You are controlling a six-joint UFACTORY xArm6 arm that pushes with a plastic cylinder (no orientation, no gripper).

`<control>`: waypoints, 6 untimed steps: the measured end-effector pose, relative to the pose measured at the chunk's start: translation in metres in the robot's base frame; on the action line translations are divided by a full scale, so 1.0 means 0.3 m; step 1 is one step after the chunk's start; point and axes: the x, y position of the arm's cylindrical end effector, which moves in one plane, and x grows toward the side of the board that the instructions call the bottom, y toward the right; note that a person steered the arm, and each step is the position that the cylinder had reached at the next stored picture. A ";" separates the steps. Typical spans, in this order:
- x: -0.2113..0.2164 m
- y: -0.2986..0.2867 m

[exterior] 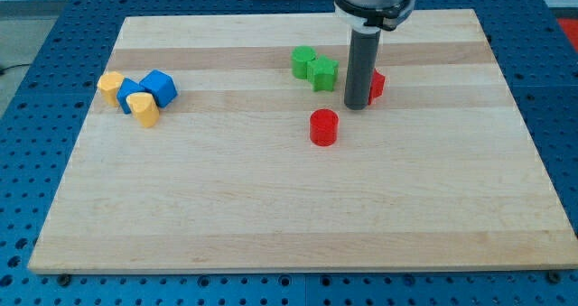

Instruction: Move the green star to the right side of the green circle

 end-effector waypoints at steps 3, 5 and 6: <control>-0.099 -0.120; -0.213 -0.088; -0.242 -0.088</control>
